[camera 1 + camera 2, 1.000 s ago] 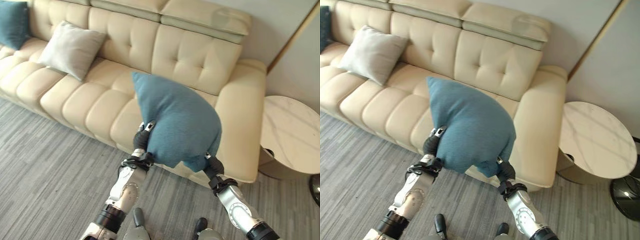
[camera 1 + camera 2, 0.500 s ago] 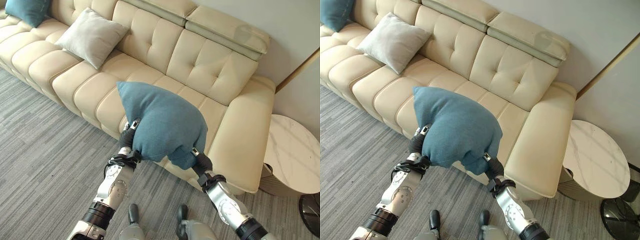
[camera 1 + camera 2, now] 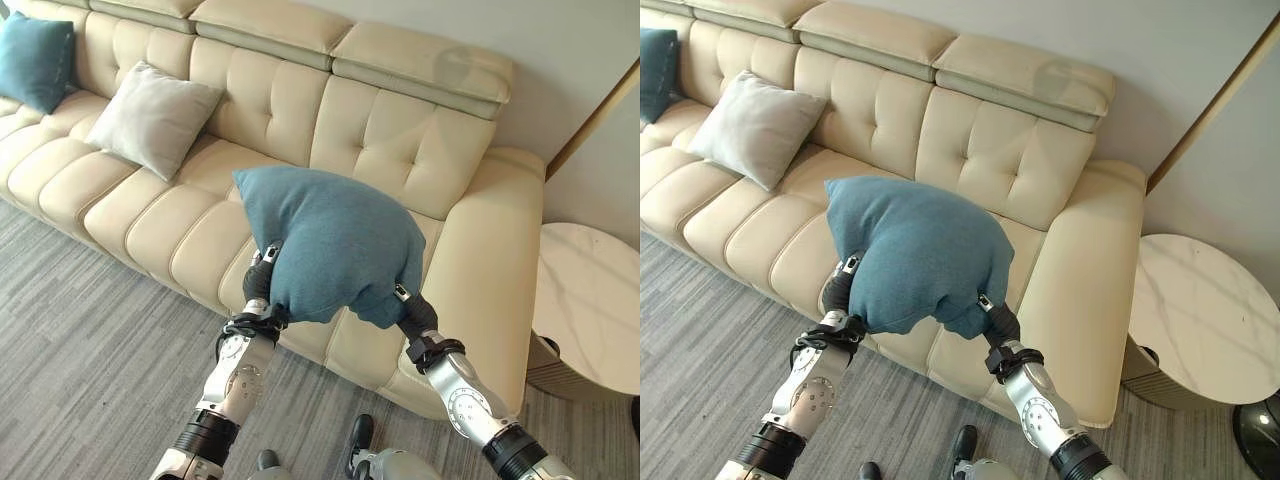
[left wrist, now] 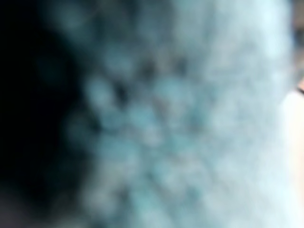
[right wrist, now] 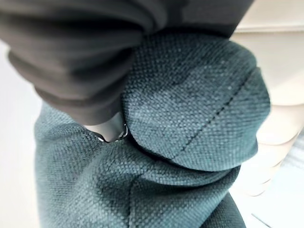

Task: Pick up all the scattered cushions and arrange them neatly on the sofa.

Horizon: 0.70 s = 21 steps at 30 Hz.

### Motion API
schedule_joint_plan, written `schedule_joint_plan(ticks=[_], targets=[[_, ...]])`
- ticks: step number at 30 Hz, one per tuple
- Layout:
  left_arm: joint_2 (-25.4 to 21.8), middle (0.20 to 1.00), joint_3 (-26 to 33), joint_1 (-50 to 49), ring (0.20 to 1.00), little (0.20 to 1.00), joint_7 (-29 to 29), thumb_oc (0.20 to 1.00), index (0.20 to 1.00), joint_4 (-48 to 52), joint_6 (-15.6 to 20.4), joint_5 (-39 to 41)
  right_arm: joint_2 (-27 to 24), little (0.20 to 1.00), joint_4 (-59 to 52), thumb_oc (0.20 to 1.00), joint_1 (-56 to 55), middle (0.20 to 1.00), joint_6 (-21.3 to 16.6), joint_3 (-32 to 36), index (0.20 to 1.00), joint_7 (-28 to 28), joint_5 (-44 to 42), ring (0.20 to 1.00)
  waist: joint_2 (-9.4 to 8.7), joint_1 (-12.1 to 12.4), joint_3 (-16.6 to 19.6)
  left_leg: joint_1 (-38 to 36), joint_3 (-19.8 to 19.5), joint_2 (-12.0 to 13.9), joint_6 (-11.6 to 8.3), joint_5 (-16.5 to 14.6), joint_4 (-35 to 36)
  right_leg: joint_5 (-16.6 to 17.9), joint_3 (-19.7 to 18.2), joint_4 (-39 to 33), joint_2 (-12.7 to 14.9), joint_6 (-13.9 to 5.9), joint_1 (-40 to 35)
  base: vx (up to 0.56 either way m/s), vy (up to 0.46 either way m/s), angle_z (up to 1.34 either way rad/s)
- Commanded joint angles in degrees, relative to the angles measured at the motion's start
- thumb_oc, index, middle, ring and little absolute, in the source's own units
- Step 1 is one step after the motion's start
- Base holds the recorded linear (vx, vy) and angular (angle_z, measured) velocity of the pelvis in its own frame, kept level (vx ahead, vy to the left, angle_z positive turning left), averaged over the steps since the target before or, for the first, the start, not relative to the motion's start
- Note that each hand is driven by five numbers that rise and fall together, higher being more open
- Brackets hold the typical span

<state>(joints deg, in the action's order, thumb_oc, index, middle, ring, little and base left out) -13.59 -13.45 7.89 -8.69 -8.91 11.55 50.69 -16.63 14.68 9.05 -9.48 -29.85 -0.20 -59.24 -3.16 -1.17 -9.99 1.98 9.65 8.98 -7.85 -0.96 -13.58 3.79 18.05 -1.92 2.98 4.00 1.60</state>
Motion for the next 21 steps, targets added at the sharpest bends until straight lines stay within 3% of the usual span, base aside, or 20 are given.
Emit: schedule_joint_plan(ticks=[1,7,9,11,14,15,19,21], targets=[[4.05,0.200,-9.70,3.99,0.200,0.200,4.29,0.200,0.200,6.73,-0.02,-2.72,9.62,0.200,-13.58,0.200,9.97,0.200,-2.51,-4.76,0.200,7.36,0.61,0.200,-2.00,-0.57,2.57,-1.99,-1.68,-3.20,2.88,-4.91,5.17,-8.63,-0.77,2.37,2.14,-6.83,0.31,0.17,0.055,-0.35],[3.94,0.200,-9.50,3.94,0.200,0.200,3.53,0.200,0.200,7.09,0.25,-3.36,8.97,0.200,-13.10,0.200,9.04,0.200,-2.81,-3.84,0.200,6.49,-0.05,0.200,-1.22,0.52,0.91,3.95,-7.01,-1.05,1.76,2.42,12.59,-10.48,-4.91,3.07,1.40,-6.67,-2.43,0.16,0.082,-0.31],[4.33,0.200,-9.86,4.54,0.200,0.200,2.79,0.200,0.200,6.69,0.84,-3.60,8.82,0.200,-13.26,0.200,8.38,0.200,-2.85,-3.03,0.200,6.23,-0.34,0.200,-0.65,1.50,0.07,7.05,-10.95,-2.22,0.73,3.89,16.99,-11.53,-8.00,2.73,1.21,-7.21,-4.53,0.31,0.274,-0.93],[3.92,0.200,-10.28,4.52,0.200,0.200,3.06,0.200,0.200,6.91,0.66,-4.57,8.74,0.200,-13.80,0.200,8.50,0.200,-2.78,-2.58,0.200,6.51,-0.36,0.200,0.92,1.64,0.48,6.31,-11.76,-2.78,0.98,4.83,17.26,-11.59,-11.42,2.44,1.41,-8.38,-6.04,0.38,0.481,-1.03],[3.07,0.200,-10.48,4.25,0.200,0.200,3.27,0.200,0.200,6.92,0.46,-5.46,8.63,0.200,-14.20,0.200,8.22,0.200,-1.07,-3.29,0.200,7.27,0.02,0.200,0.75,1.81,2.25,5.14,-10.96,-3.86,2.07,4.75,16.12,-10.89,-12.69,2.71,3.46,-9.56,-6.43,0.28,0.353,-0.53],[2.72,0.200,-10.87,4.51,0.200,0.200,3.50,0.200,0.200,6.72,0.19,-5.32,8.87,0.200,-14.48,0.200,7.77,0.200,-0.21,-3.43,0.200,7.63,0.24,0.200,0.45,1.81,2.93,3.96,-9.84,-5.02,3.74,3.66,15.79,-11.09,-13.93,4.78,4.83,-10.38,-6.00,0.20,0.248,-0.16],[1.67,0.200,-11.15,5.49,0.200,0.200,2.49,0.200,0.200,6.16,0.17,-5.67,10.01,0.200,-13.57,0.200,7.65,0.200,0.64,-3.46,0.200,7.58,0.20,0.200,0.15,1.35,1.95,1.51,-6.69,-6.08,6.17,2.59,16.22,-7.29,-16.30,14.25,5.53,-12.48,-0.55,0.10,0.234,-0.36],[1.17,0.200,-11.05,6.20,0.200,0.200,2.31,0.200,0.200,5.91,0.48,-5.86,11.48,0.200,-13.15,0.200,7.52,0.200,-0.11,-3.70,0.200,7.46,-0.46,0.200,0.56,1.24,1.51,0.33,-4.12,-5.47,6.45,2.14,17.17,-7.18,-14.33,17.47,5.72,-12.60,3.04,0.01,0.154,-0.41]])
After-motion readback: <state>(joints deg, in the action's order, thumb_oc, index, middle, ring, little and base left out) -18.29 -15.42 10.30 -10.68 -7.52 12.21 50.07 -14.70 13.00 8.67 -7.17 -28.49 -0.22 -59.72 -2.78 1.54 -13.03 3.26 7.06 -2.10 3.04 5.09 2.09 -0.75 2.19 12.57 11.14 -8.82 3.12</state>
